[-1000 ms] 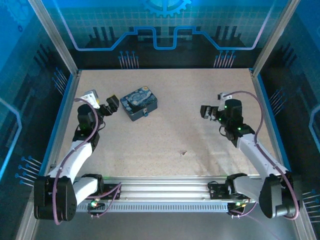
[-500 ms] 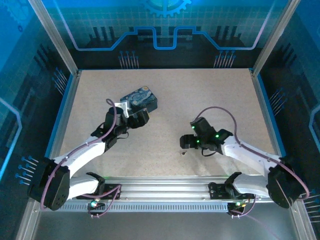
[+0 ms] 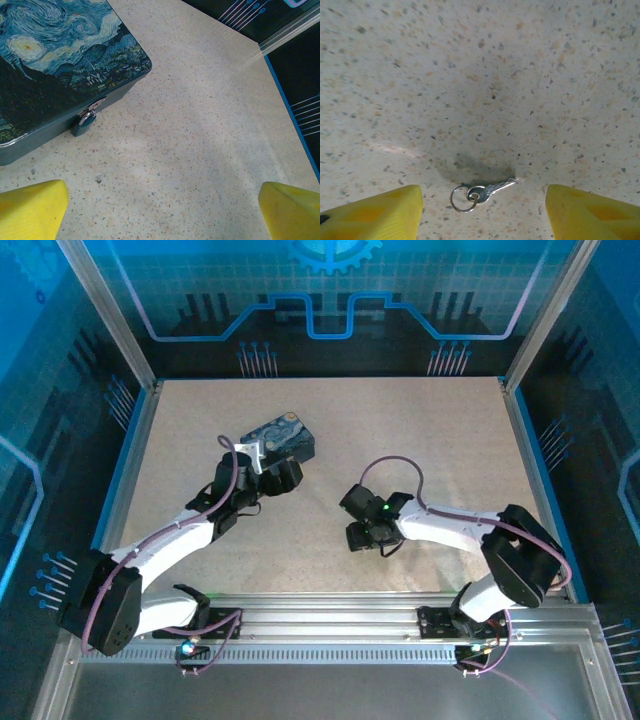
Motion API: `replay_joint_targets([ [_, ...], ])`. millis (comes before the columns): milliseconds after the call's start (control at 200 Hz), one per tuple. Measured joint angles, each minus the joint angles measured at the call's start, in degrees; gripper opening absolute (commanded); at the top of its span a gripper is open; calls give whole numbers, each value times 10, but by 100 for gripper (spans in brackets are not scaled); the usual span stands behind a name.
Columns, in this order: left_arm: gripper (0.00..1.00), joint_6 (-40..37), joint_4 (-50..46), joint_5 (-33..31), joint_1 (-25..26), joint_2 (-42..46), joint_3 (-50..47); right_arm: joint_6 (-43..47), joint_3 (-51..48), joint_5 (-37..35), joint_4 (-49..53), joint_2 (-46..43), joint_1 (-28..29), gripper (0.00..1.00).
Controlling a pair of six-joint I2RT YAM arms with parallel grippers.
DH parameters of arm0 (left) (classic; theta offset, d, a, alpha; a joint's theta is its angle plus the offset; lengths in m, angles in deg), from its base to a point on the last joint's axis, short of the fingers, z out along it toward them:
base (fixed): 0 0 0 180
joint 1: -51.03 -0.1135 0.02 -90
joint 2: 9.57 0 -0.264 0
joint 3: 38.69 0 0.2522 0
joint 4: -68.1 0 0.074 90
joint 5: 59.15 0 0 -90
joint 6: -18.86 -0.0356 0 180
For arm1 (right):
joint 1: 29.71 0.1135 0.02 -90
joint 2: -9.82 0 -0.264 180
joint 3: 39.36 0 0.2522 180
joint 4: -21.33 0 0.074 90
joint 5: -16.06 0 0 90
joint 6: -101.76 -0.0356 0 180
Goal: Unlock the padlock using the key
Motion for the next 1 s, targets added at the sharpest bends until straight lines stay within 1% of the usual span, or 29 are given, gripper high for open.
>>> replay_joint_targets([
  [120,99,0,0,0,0,0,0,0,0,0,6,14,0,66],
  [155,99,0,0,0,0,0,0,0,0,0,6,16,0,63],
  [200,99,0,0,0,0,0,0,0,0,0,6,18,0,62],
  [480,99,0,0,0,1,-2,0,0,0,0,6,35,0,62],
  [515,99,0,0,0,1,-2,0,0,0,1,6,35,0,59],
  [605,99,0,0,0,1,-2,0,0,0,1,6,35,0,58],
  [630,99,0,0,0,1,-2,0,0,0,1,6,35,0,57],
  [1000,99,0,0,0,2,-2,3,-7,-11,1,5,28,0,55],
])
